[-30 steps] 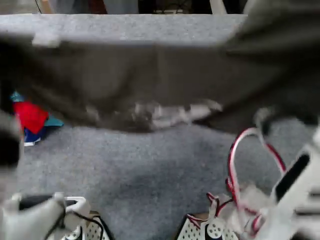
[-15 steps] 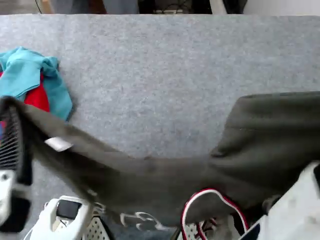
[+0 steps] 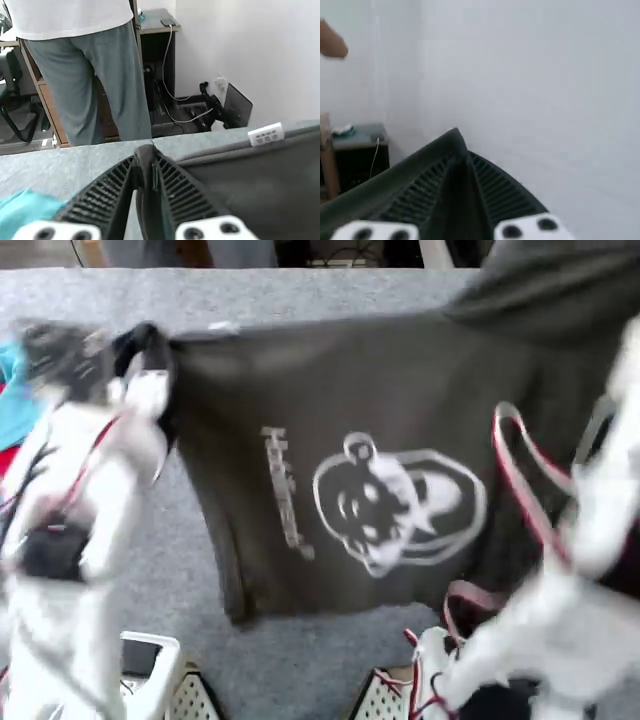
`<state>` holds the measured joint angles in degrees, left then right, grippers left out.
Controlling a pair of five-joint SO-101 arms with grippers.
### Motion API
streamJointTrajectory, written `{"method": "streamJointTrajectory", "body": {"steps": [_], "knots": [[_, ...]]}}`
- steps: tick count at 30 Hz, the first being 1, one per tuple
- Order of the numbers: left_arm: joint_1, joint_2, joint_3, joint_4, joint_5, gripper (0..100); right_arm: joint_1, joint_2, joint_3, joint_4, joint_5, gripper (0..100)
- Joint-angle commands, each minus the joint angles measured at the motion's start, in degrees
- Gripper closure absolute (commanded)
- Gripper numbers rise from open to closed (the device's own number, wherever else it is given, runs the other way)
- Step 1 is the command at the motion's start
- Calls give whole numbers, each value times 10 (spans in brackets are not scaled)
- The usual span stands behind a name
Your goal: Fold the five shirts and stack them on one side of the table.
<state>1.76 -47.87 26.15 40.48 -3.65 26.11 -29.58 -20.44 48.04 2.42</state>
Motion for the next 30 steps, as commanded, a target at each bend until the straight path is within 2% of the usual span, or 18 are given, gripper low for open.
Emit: {"method": "streamJointTrajectory", "body": {"steps": [1,3,7,11,14,16,20,22,26,30], "knots": [[-10,77,95,-309,-4,971,-29,44,146,-148,19,986],[-10,151,61,-344,-4,971,-29,86,190,-236,19,986],[-32,320,-89,-331,0,971,-30,196,183,-341,18,986],[-38,445,-255,-249,18,971,-44,325,80,-353,16,986],[-36,484,-340,-159,23,971,-51,415,-18,-344,18,986],[-34,491,-362,-110,24,971,-54,459,-83,-291,18,986],[-34,492,-341,-47,20,971,-67,516,-188,-99,27,984],[-34,497,-313,-29,20,971,-83,541,-219,8,75,981],[-44,495,-222,-45,20,971,-117,588,-249,207,154,980],[-65,496,-152,-77,24,971,-131,625,-255,334,173,963]]}}
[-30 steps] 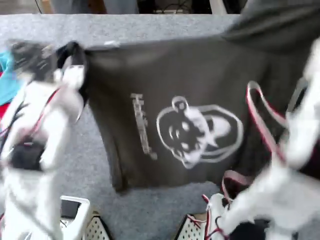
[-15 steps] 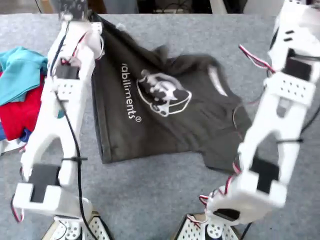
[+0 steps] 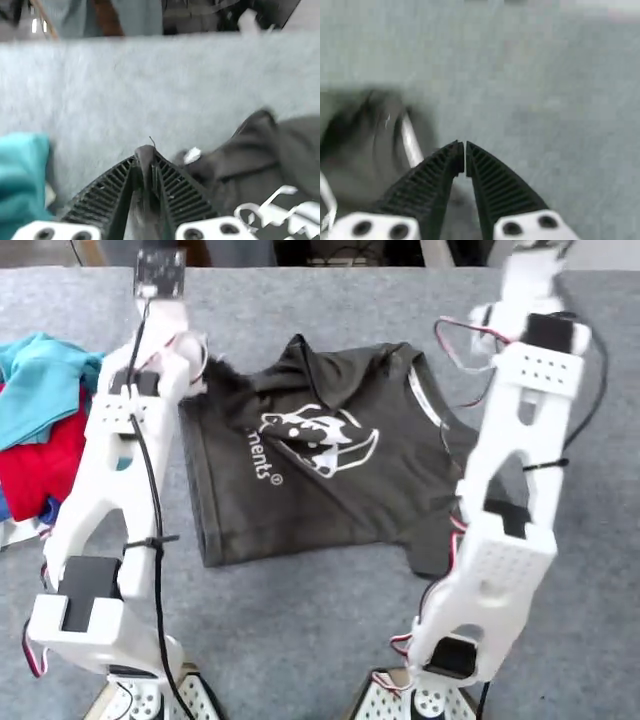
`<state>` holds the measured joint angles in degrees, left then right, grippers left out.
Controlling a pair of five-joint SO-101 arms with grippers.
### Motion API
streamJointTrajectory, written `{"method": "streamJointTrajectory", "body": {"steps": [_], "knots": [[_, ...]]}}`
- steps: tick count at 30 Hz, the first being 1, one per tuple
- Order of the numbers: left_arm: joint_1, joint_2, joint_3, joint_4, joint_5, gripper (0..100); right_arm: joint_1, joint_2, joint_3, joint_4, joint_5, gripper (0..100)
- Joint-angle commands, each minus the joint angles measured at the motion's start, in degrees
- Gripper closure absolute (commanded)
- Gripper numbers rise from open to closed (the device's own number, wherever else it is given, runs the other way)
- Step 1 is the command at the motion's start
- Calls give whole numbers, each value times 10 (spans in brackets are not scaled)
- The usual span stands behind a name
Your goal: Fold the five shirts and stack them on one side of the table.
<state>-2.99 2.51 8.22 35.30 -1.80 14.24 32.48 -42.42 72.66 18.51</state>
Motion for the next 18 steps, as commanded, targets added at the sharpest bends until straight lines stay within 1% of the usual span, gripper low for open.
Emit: {"method": "streamJointTrajectory", "body": {"steps": [1,6,8,9,11,14,16,18], "knots": [[-24,-7,43,-31,5,971,-14,14,-35,109,11,934],[-30,-6,114,-33,5,971,-48,51,-30,224,16,717],[-30,-6,134,-33,5,971,-70,80,-30,258,22,675],[-29,-6,143,-33,5,971,-83,96,-30,265,27,670],[-29,-6,159,-33,5,971,-96,137,-30,267,23,670],[-31,-6,179,-33,5,971,-94,199,-36,254,23,676],[-35,-6,191,-33,5,971,-77,227,-36,248,23,745],[-37,-6,200,-33,5,971,-59,235,-36,249,23,886]]}}
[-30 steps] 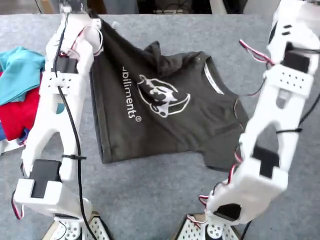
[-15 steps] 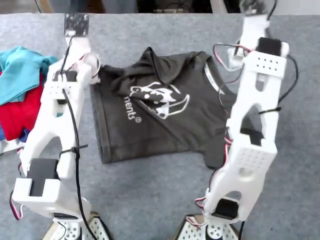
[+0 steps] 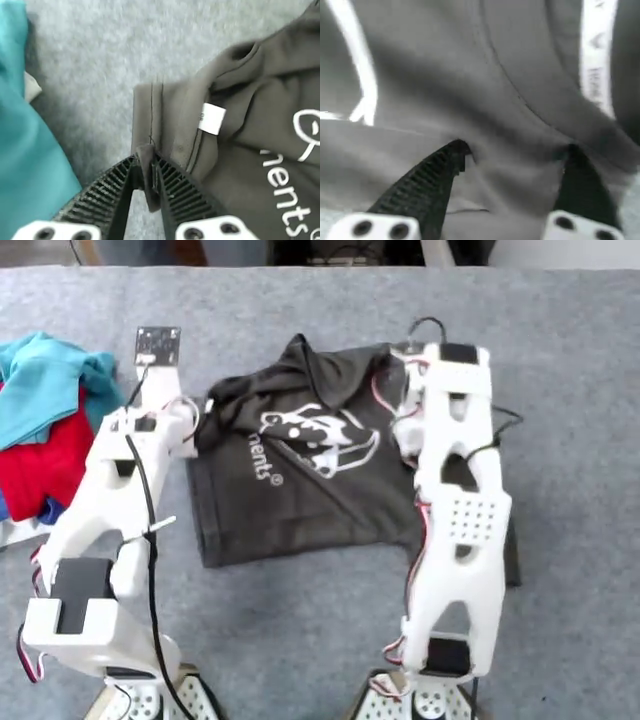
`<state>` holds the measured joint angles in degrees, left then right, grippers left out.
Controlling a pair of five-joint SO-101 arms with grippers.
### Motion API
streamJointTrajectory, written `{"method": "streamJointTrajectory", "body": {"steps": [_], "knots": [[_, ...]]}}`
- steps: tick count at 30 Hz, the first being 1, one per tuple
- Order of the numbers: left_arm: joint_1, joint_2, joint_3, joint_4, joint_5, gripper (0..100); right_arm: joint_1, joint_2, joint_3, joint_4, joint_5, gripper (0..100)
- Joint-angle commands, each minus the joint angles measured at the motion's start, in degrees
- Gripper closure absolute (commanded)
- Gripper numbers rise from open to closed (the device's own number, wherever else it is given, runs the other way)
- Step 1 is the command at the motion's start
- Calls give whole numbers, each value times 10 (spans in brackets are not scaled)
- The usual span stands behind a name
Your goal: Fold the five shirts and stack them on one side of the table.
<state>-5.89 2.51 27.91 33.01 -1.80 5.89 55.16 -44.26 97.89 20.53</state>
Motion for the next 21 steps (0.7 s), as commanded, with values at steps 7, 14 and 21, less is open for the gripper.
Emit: {"method": "streamJointTrajectory", "body": {"steps": [7,14,21], "knots": [[-6,-12,29,-10,5,971,102,-26,27,34,-4,981],[-7,-13,45,-5,2,971,170,-229,343,33,151,986],[-4,-48,19,76,2,971,237,-516,613,33,347,986]]}}
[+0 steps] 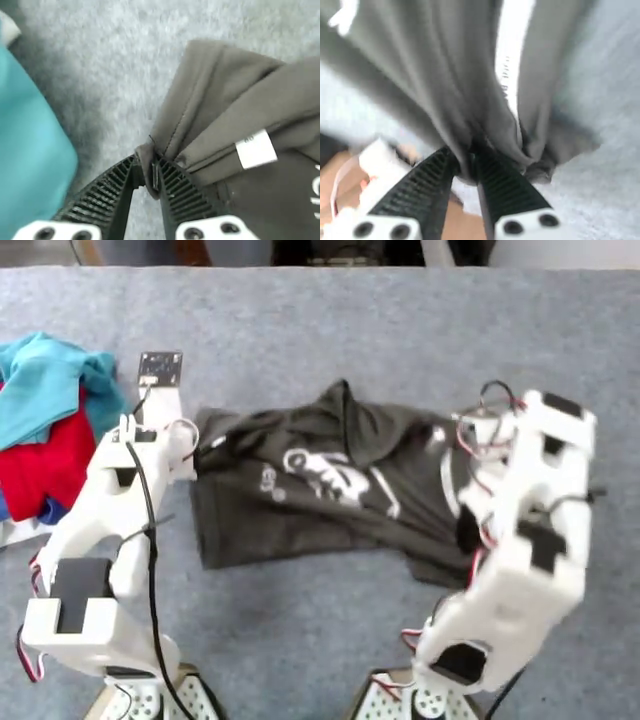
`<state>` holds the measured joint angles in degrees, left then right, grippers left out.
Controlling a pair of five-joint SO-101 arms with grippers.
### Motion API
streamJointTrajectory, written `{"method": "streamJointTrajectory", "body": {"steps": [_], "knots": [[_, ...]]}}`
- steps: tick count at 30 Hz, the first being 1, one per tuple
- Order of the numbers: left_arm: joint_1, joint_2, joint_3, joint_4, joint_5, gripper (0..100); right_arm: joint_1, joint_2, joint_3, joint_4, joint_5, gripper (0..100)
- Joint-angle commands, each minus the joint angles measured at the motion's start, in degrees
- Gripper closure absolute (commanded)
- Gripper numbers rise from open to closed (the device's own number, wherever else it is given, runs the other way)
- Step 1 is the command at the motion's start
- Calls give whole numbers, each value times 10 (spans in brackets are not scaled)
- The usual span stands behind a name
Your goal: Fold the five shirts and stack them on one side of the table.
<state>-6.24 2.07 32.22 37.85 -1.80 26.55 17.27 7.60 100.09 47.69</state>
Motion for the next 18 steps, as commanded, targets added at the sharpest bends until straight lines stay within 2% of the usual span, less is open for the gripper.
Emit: {"method": "streamJointTrajectory", "body": {"steps": [1,5,7,13,18], "knots": [[0,-60,-23,34,2,971,39,-174,130,11,105,986],[0,-133,-7,51,1,971,56,-293,245,11,200,982],[0,-163,11,51,1,971,63,-339,270,11,222,956],[0,-183,61,49,4,971,98,-412,241,10,228,666],[22,-171,129,-33,6,971,111,-414,173,7,227,635]]}}
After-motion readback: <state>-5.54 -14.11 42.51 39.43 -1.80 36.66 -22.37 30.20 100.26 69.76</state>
